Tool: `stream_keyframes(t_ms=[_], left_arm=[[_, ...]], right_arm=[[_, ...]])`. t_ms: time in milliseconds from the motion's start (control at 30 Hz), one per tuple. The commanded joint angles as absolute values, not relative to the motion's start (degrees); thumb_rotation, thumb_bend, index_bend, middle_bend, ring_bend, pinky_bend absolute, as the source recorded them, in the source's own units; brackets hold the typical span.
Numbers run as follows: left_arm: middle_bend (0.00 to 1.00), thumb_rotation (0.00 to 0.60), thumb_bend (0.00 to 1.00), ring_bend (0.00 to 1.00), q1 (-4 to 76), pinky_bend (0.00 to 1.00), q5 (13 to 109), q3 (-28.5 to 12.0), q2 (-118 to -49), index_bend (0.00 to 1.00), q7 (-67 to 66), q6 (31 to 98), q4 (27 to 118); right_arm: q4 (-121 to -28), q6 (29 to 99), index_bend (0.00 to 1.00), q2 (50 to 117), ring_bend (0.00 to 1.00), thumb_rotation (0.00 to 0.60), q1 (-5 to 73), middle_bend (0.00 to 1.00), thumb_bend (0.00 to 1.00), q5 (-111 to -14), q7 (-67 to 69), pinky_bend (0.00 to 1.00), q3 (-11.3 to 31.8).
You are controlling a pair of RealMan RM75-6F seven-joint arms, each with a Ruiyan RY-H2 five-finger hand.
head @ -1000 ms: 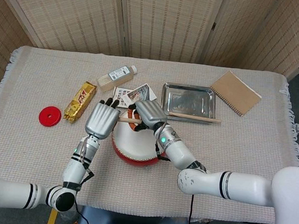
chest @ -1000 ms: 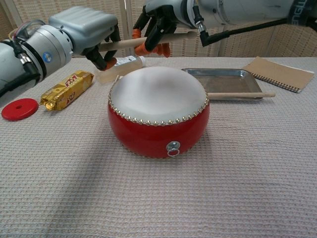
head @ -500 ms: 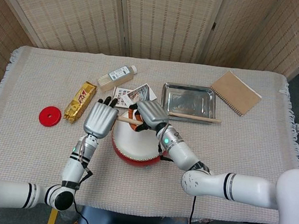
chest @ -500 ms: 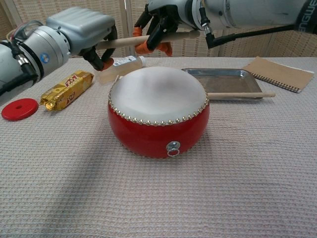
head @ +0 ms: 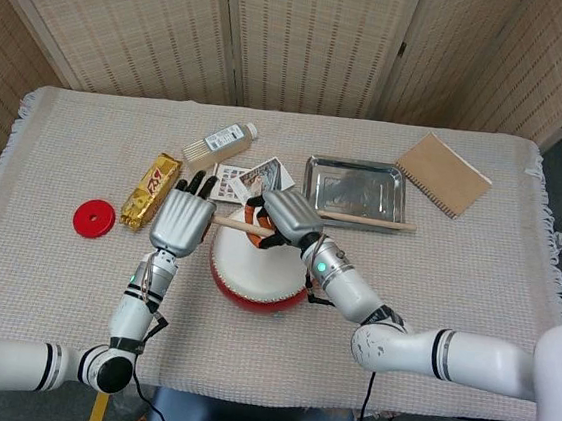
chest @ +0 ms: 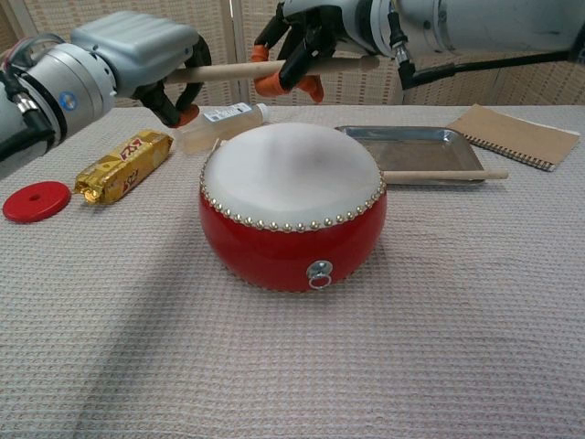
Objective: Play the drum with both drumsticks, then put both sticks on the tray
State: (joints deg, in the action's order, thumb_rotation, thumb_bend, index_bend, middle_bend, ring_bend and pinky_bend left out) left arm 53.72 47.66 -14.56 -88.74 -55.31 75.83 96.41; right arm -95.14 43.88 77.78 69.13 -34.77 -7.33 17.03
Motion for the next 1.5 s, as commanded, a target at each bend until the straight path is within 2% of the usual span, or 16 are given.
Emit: stream_keyframes(t_ms=[33, 300, 600, 1100, 1300, 1500], left_arm=[[0.08, 0.600, 0.41, 0.03, 53.6, 0.25, 47.6, -14.7, -88.4, 0.00, -55.2, 75.8, 96.6], [0.00, 0.600, 0.38, 0.00, 53.1, 0.20, 47.0, -15.4, -87.5, 0.00, -54.1, 75.5, 97.1], [0.00, 0.600, 0.36, 0.00, 51.8, 0.13, 45.0, -16.4, -85.4, 0.00, -50.4, 74.1, 98.7], [0.00, 0.600, 0.36, 0.00, 48.6, 0.13, 44.6, -15.8, -81.0, 0.00, -44.9, 73.5, 98.6], [0.00, 0.600, 0.36, 0.00, 46.5, 0.13, 46.5, -15.1, -79.2, 0.00, -41.7, 74.2, 98.9], [0.00, 0.600, 0.36, 0.00, 44.9, 0.13, 48.0, -14.5, -78.4, 0.00, -39.6, 74.7, 98.3]], right_arm=[[-95.2, 43.8, 1.00, 77.7, 0.74, 0.600, 68.9, 0.85, 0.44, -35.0, -7.3, 0.67, 17.1], [-95.7, 43.8, 1.00, 77.2, 0.75, 0.600, 68.5, 0.85, 0.44, -35.3, -7.4, 0.67, 17.2], [-96.8, 44.1, 1.00, 75.6, 0.75, 0.600, 67.5, 0.85, 0.44, -35.7, -7.5, 0.67, 16.9], [-99.1, 44.8, 1.00, 68.3, 0.76, 0.600, 60.7, 0.85, 0.44, -40.1, -4.3, 0.67, 15.3], [-94.6, 41.1, 1.00, 66.7, 0.76, 0.600, 57.1, 0.85, 0.44, -44.4, -0.9, 0.67, 13.2], [-84.1, 37.1, 1.00, 69.5, 0.75, 0.600, 54.9, 0.85, 0.44, -54.2, 3.5, 0.67, 11.5]])
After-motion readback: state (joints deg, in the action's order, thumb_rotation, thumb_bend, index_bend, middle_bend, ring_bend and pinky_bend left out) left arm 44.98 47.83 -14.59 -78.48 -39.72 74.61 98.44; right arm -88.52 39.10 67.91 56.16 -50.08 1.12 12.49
